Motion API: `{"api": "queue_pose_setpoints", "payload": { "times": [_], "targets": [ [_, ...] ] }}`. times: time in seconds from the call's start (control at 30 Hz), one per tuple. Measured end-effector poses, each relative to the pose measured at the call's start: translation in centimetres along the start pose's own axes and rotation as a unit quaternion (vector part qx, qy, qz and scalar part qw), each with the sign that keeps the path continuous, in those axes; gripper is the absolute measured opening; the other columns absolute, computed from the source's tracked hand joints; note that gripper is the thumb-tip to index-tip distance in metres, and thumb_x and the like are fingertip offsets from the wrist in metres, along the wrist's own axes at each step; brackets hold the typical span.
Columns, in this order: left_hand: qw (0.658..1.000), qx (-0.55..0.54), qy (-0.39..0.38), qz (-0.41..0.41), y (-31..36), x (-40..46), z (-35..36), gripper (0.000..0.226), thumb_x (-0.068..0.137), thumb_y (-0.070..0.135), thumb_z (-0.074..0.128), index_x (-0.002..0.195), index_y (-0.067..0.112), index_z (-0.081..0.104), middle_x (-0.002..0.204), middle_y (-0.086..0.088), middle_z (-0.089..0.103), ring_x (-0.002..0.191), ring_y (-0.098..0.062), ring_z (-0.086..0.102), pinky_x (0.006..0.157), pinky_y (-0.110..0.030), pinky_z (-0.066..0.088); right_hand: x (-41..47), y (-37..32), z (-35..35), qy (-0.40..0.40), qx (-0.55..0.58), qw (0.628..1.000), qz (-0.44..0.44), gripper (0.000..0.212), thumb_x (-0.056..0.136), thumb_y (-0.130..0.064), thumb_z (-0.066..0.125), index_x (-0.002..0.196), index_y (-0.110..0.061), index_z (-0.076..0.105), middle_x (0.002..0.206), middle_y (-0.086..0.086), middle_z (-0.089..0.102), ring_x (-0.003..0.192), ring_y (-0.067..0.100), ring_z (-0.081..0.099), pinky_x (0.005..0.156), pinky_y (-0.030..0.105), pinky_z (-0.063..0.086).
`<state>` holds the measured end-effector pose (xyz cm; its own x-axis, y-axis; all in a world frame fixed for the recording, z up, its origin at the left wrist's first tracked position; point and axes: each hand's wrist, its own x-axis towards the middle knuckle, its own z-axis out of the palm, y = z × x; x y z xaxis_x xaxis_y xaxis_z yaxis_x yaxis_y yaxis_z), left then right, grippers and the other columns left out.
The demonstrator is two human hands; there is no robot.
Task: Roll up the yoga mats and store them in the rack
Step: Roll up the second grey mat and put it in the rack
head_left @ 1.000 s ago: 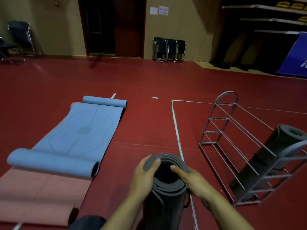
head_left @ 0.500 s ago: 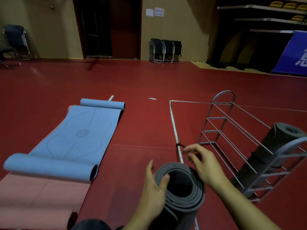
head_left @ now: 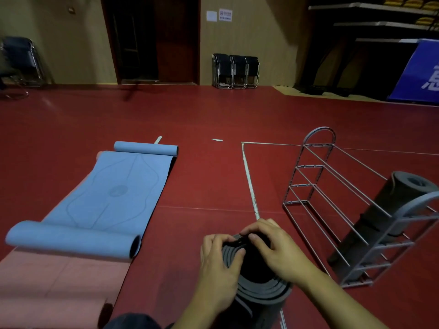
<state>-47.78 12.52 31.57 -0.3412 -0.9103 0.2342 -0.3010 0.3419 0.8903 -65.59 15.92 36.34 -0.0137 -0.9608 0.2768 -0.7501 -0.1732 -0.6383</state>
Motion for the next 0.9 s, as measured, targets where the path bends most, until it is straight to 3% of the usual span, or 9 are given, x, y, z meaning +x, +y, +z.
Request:
{"api": "queue_pose_setpoints", "payload": {
  "times": [0.1,0.27,0.43,0.5,0.67,0.77,0.9],
  "targets": [
    [1.000,0.019,0.014,-0.005,0.0,0.4,0.2,0.018,0.095,0.040,0.067,0.104,0.042,0.052,0.115,0.021,0.040,0.120,0.006,0.037,0.094,-0.008,0.031,-0.4,0.5,-0.6,0.023,-0.038,0.999,-0.004,0.008,0.099,-0.036,0.062,0.104,-0.035,0.068,0.101,-0.025,0.059,0.106,0.002,0.054,0.093,0.030,0.045],
    [0.999,0.007,0.041,-0.017,0.1,1.7,0.1,0.019,0.093,0.042,0.070,0.097,0.036,0.052,0.108,0.015,0.044,0.108,0.001,0.049,0.089,-0.015,0.037,-1.8,1.1,-2.3,-0.005,-0.068,0.997,0.031,0.047,0.080,-0.081,0.058,0.100,-0.039,0.063,0.097,-0.020,0.056,0.101,0.006,0.053,0.085,0.029,0.047],
    [0.996,-0.006,0.079,-0.029,0.0,2.5,0.0,0.019,0.094,0.044,0.068,0.092,0.031,0.054,0.100,0.011,0.050,0.095,0.003,0.055,0.080,-0.014,0.041,-2.5,0.5,-4.2,-0.165,-0.064,0.983,0.058,0.084,0.054,-0.083,0.080,0.121,-0.045,0.046,0.116,-0.026,0.039,0.121,-0.004,0.038,0.099,0.016,0.039],
    [0.995,-0.005,0.095,-0.036,-0.2,2.7,-0.1,0.020,0.096,0.046,0.064,0.089,0.029,0.056,0.097,0.009,0.052,0.092,0.003,0.054,0.078,-0.018,0.041,-2.6,0.4,-4.3,-0.185,-0.095,0.977,0.046,0.094,0.050,-0.082,0.083,0.124,-0.046,0.039,0.119,-0.028,0.033,0.124,-0.007,0.034,0.101,0.012,0.038],
    [0.987,0.010,0.152,-0.043,-0.8,3.1,-0.7,0.028,0.102,0.046,0.049,0.085,0.024,0.055,0.089,0.005,0.056,0.087,0.002,0.054,0.070,-0.026,0.033,-2.4,0.8,-2.5,-0.072,-0.119,0.990,0.017,0.077,0.051,-0.082,0.082,0.104,-0.043,0.041,0.108,-0.033,0.033,0.112,-0.004,0.041,0.086,0.016,0.042],
    [0.979,0.007,0.197,-0.059,-0.9,3.4,-1.4,0.032,0.103,0.045,0.047,0.083,0.020,0.048,0.075,0.000,0.056,0.072,-0.010,0.055,0.060,-0.034,0.033,-2.2,1.2,-1.1,-0.004,-0.098,0.995,0.014,0.072,0.051,-0.086,0.079,0.093,-0.040,0.042,0.105,-0.028,0.038,0.105,0.000,0.044,0.078,0.021,0.045],
    [0.967,0.014,0.245,-0.066,-0.6,4.0,-2.3,0.038,0.105,0.041,0.048,0.077,0.016,0.044,0.061,-0.002,0.049,0.058,-0.017,0.049,0.051,-0.028,0.030,-1.7,1.2,0.7,0.063,-0.100,0.993,0.030,0.066,0.054,-0.091,0.071,0.080,-0.040,0.038,0.109,-0.024,0.038,0.103,0.002,0.047,0.072,0.024,0.048]
  ]
}}
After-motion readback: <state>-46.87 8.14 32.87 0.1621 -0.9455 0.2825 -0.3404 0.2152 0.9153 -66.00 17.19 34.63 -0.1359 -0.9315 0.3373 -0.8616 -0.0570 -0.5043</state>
